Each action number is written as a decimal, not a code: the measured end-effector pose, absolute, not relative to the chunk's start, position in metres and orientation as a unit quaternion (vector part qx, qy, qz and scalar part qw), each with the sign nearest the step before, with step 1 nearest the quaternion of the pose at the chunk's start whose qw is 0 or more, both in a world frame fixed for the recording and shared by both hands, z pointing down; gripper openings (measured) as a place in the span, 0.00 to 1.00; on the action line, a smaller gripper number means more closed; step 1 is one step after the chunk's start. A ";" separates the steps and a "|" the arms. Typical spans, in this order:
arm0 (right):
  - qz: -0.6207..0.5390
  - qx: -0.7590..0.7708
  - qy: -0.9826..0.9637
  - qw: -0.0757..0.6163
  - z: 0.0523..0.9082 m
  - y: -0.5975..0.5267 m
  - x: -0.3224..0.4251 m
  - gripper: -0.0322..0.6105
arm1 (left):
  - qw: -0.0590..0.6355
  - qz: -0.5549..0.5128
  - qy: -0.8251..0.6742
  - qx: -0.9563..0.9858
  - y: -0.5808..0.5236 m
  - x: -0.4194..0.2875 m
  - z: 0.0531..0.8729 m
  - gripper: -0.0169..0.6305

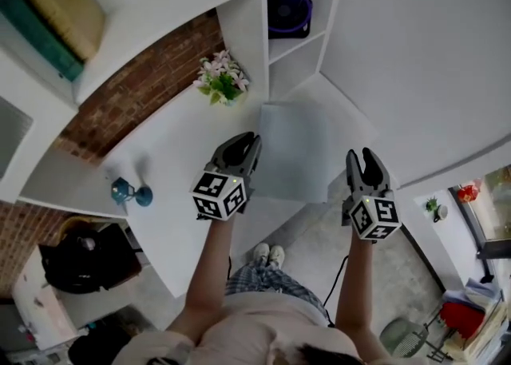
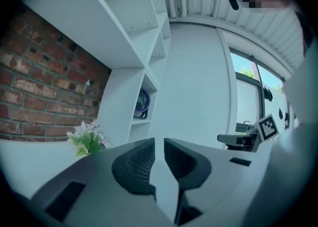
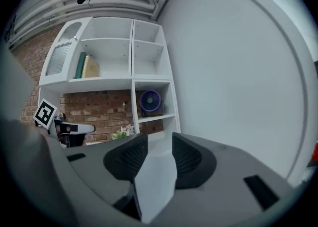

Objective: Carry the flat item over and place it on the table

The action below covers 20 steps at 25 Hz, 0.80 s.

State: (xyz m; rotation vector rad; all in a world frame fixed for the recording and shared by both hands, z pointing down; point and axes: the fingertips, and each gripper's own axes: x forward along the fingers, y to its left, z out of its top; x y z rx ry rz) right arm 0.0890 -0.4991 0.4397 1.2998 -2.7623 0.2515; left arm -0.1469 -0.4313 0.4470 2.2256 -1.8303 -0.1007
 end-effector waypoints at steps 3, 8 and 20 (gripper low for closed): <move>0.057 0.443 -0.895 0.025 0.420 -0.483 0.104 0.22 | 0.103 -0.041 -0.630 0.769 -0.414 -0.142 0.429 0.12; 0.032 0.467 -0.884 0.000 0.397 -0.460 0.129 0.13 | 0.063 -0.049 -0.635 0.768 -0.388 -0.135 0.405 0.09; 0.001 0.503 -0.865 0.001 0.387 -0.425 0.166 0.08 | 0.047 -0.053 -0.640 0.765 -0.358 -0.124 0.388 0.07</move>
